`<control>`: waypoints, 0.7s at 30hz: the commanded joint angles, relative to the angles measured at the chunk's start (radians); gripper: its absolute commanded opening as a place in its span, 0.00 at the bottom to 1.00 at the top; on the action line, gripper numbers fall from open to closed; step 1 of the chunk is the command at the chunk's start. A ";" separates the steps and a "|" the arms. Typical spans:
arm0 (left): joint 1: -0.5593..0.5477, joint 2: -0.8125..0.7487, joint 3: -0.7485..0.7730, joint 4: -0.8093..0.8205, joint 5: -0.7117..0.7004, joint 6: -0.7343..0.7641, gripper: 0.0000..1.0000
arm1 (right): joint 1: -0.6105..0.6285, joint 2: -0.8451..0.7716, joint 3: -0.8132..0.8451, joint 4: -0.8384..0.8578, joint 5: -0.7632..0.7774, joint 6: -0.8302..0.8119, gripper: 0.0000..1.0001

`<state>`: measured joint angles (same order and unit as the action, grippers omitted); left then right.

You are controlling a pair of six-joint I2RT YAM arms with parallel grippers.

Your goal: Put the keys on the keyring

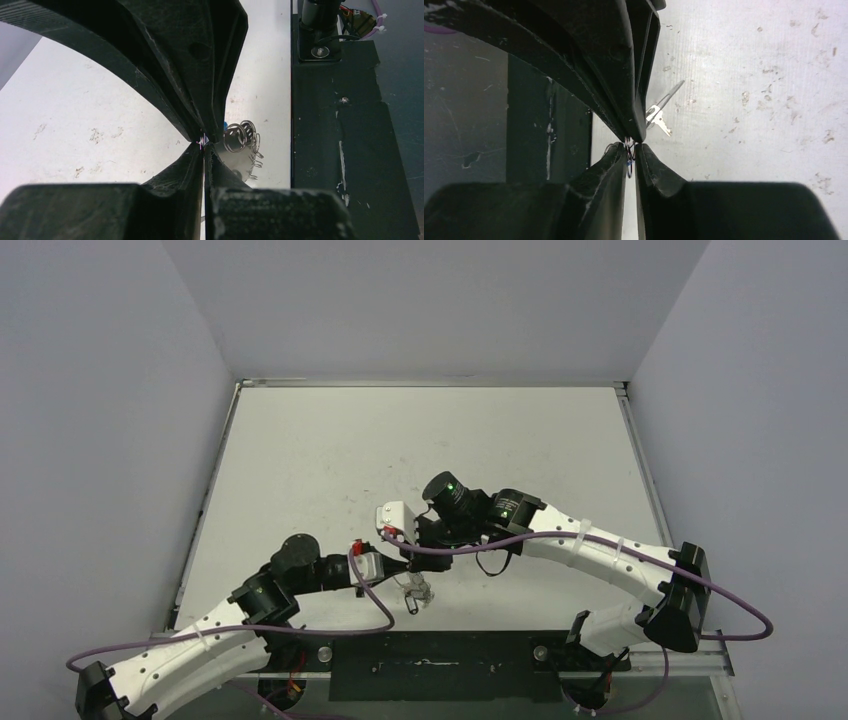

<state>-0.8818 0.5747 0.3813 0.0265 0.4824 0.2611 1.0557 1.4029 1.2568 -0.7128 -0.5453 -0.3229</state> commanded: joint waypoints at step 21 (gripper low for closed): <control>-0.002 -0.171 -0.291 0.671 -0.088 -0.200 0.00 | -0.132 -0.246 -0.273 0.415 -0.257 0.013 0.49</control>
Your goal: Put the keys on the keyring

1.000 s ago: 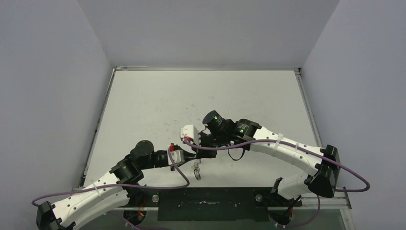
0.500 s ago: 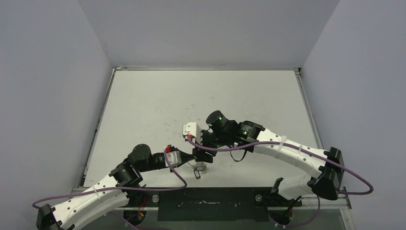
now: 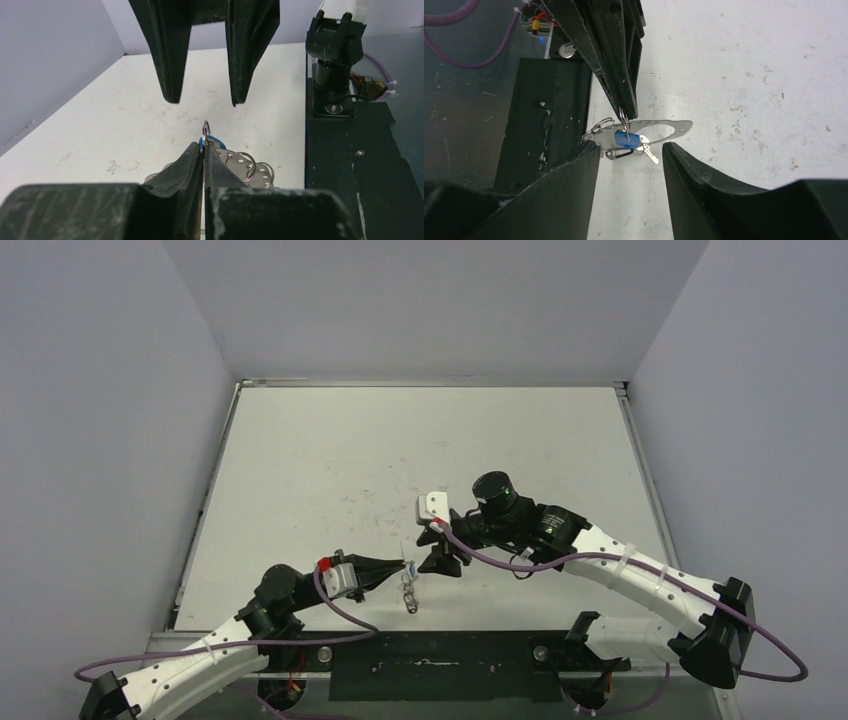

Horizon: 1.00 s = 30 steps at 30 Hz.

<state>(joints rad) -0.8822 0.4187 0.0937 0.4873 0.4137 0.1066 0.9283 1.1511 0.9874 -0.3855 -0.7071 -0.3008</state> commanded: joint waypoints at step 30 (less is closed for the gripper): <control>-0.002 -0.034 0.007 0.174 -0.012 -0.039 0.00 | -0.006 0.062 0.002 0.074 -0.072 0.016 0.10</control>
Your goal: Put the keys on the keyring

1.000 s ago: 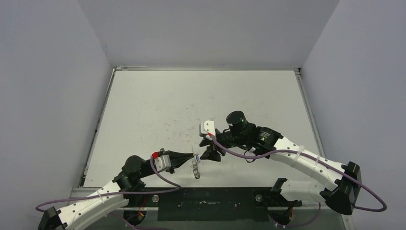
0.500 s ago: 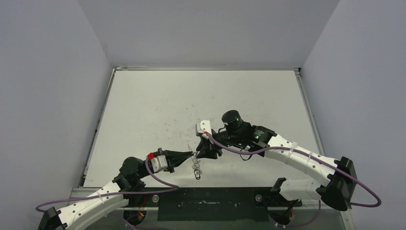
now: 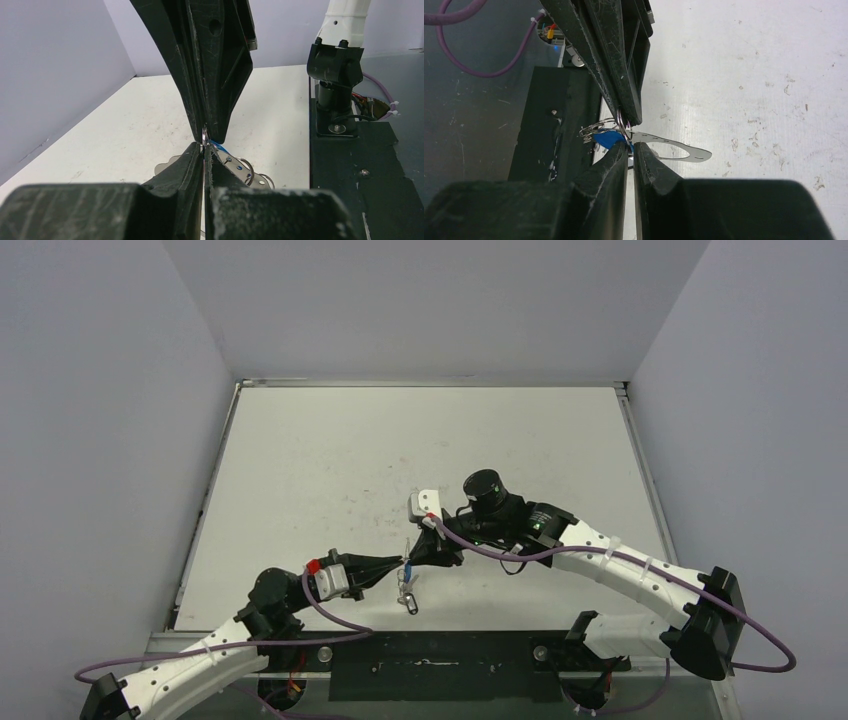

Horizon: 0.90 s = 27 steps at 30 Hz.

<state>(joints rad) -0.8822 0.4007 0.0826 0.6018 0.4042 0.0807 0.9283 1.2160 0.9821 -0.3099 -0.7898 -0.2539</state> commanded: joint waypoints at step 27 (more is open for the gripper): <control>-0.002 -0.098 0.049 -0.093 -0.064 0.036 0.00 | -0.036 -0.094 -0.104 0.118 0.174 0.019 0.74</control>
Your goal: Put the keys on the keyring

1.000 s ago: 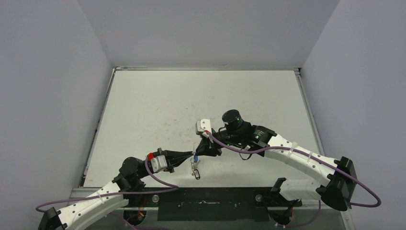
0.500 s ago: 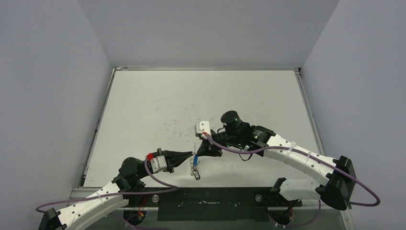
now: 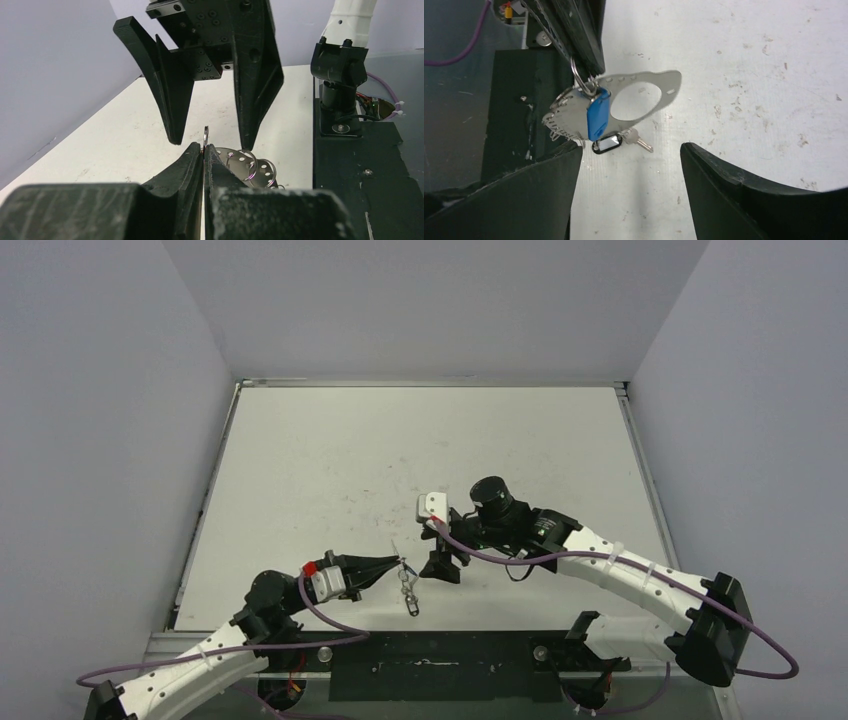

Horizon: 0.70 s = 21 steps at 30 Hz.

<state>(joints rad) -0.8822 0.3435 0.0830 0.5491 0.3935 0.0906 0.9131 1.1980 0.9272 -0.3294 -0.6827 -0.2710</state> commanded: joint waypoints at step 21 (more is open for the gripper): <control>0.011 0.560 0.282 -0.007 -0.355 0.141 0.00 | -0.261 -0.275 -0.386 0.359 0.411 0.326 1.00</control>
<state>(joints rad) -0.8818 0.7776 0.2611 0.4538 0.1417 0.1955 0.7055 0.9943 0.5556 -0.0174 -0.4225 0.0010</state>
